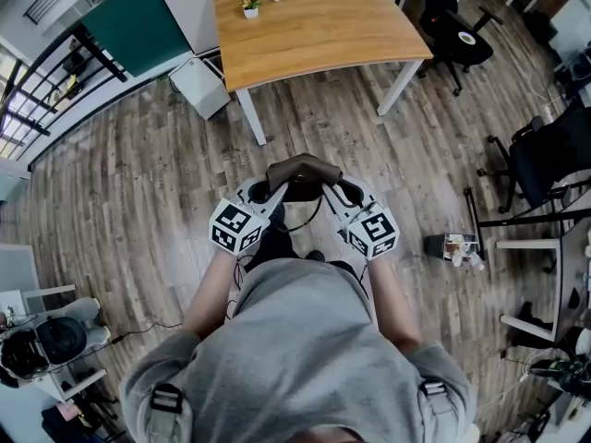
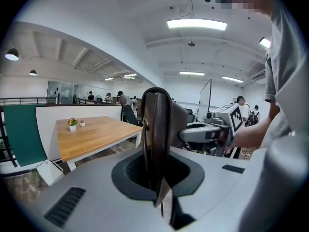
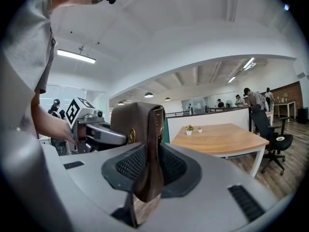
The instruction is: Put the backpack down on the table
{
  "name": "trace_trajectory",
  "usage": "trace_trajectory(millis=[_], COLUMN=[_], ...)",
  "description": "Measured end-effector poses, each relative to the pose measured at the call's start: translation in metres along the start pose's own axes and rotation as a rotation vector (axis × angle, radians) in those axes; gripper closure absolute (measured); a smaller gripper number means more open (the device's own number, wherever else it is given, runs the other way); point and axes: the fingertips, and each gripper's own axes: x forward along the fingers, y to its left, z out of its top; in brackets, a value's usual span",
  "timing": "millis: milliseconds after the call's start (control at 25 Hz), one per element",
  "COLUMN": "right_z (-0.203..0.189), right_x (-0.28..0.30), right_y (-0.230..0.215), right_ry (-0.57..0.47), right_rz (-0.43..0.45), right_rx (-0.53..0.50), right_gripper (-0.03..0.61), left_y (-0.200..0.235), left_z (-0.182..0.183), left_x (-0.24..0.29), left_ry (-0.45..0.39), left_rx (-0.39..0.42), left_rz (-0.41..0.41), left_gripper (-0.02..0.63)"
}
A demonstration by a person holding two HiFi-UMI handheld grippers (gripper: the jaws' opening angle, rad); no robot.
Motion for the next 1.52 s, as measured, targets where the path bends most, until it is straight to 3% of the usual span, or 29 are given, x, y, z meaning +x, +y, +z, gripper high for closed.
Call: trace_trajectory(millis=[400, 1000, 1520], right_z=[0.016, 0.039, 0.04], right_x=[0.027, 0.143, 0.224], right_y=[-0.021, -0.046, -0.054], right_ry=[-0.001, 0.014, 0.043], right_rz=[-0.054, -0.067, -0.07], right_rx=[-0.007, 0.009, 0.014], right_gripper=[0.486, 0.486, 0.485], left_y=[0.031, 0.151, 0.233], left_z=[0.018, 0.038, 0.036], left_x=[0.016, 0.026, 0.028], left_ry=[-0.01, -0.009, 0.006], left_rx=[0.013, -0.002, -0.013], left_rz=[-0.043, -0.055, -0.064], left_gripper=[0.571, 0.571, 0.571])
